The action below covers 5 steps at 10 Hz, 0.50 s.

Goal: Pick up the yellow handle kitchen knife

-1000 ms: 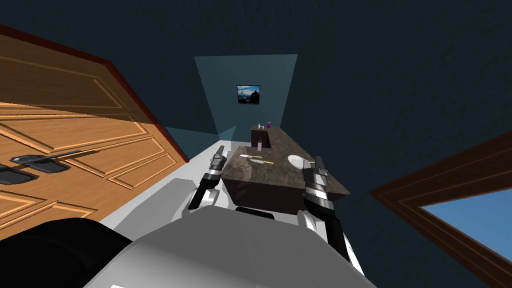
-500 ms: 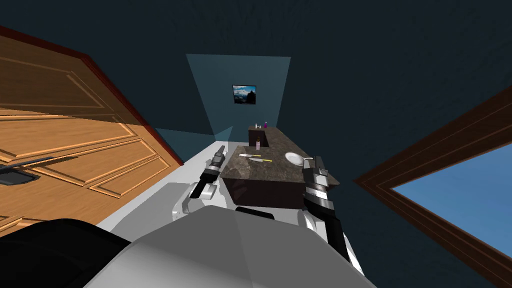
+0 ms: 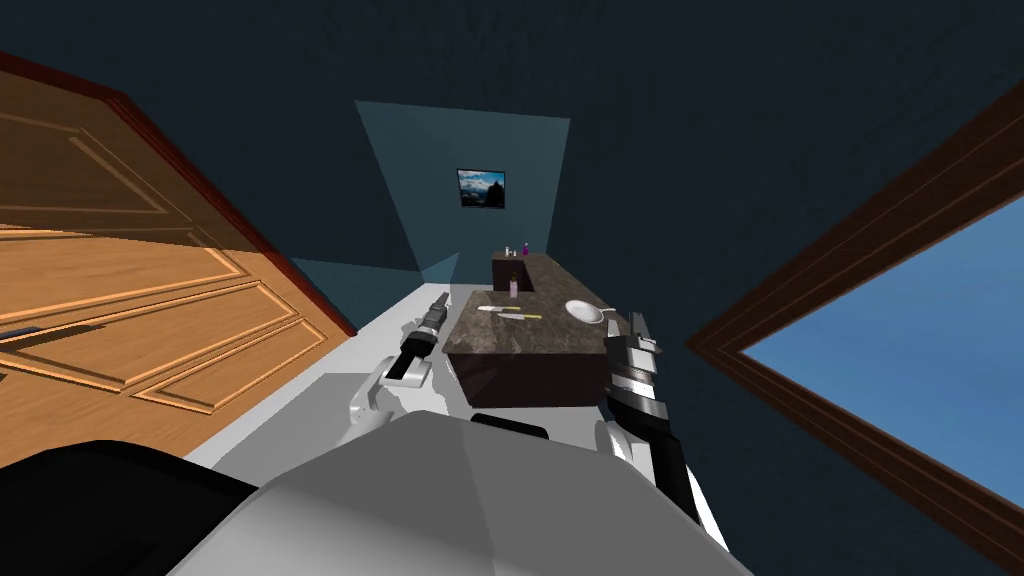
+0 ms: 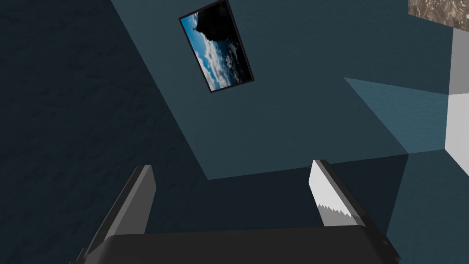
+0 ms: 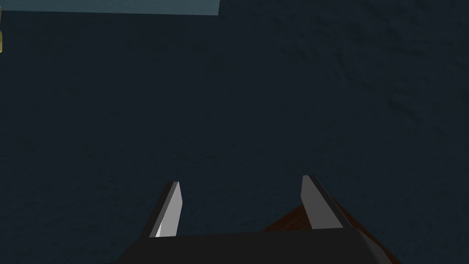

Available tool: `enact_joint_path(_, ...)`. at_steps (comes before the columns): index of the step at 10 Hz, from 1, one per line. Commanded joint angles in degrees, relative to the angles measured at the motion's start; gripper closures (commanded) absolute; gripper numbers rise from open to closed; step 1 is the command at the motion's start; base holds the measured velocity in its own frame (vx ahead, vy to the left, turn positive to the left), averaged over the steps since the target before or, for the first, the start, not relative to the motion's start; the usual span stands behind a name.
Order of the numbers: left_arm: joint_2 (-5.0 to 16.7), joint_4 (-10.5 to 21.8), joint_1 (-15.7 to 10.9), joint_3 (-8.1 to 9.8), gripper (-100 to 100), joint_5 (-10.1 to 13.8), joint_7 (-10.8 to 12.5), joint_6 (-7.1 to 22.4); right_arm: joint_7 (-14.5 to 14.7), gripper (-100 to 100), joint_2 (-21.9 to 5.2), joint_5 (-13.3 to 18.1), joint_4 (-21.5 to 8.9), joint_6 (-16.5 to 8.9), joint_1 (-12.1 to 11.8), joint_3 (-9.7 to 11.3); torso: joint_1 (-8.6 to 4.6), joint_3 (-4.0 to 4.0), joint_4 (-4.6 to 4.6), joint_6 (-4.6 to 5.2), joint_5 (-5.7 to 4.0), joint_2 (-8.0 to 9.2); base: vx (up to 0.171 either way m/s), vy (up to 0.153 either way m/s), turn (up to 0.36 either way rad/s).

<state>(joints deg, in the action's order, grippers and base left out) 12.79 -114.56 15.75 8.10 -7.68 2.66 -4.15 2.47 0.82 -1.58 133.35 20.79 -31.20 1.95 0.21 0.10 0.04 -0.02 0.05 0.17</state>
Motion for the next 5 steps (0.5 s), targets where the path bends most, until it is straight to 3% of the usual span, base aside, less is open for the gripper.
enact_joint_path(1, 1.37, 2.86, -2.29, 1.88, -100, -0.46, 0.45, 2.86, 0.00, 0, 0.00, 0.00, 0.00, 0.00, 0.00, 0.00, 0.00, 0.00, 0.00, 0.00, 0.00, 0.00, -0.057, 0.046, -0.175)
enact_joint_path(2, 1.37, 3.02, -2.29, 1.88, -100, -0.46, 0.45, 4.77, 0.00, 0, 0.00, 0.00, 0.00, 0.00, 0.01, 0.00, 0.02, -0.01, -0.01, 0.03, 0.00, -0.01, -0.048, 0.040, -0.108)
enact_joint_path(3, 1.37, 3.02, -2.29, 1.88, -100, -0.46, 0.45, 4.78, 0.00, 0, 0.00, 0.00, 0.00, 0.00, 0.00, 0.00, 0.00, -0.02, -0.01, -0.01, 0.00, -0.04, -0.018, 0.019, 0.014)
enact_joint_path(4, 2.45, 5.76, -4.50, 3.51, -100, -0.91, 0.81, 6.83, 0.00, 0, 0.00, 0.00, 0.00, 0.00, -0.01, 0.00, -0.08, -0.07, -0.03, -0.01, -0.02, -0.12, -0.040, 0.030, -0.198)
enact_joint_path(5, 2.45, 5.76, -4.50, 3.51, -100, -0.91, 0.81, 7.98, 0.00, 0, 0.00, 0.00, 0.00, 0.00, 0.01, 0.00, -0.05, -0.06, -0.03, 0.03, -0.02, -0.08, -0.047, 0.043, -0.110)
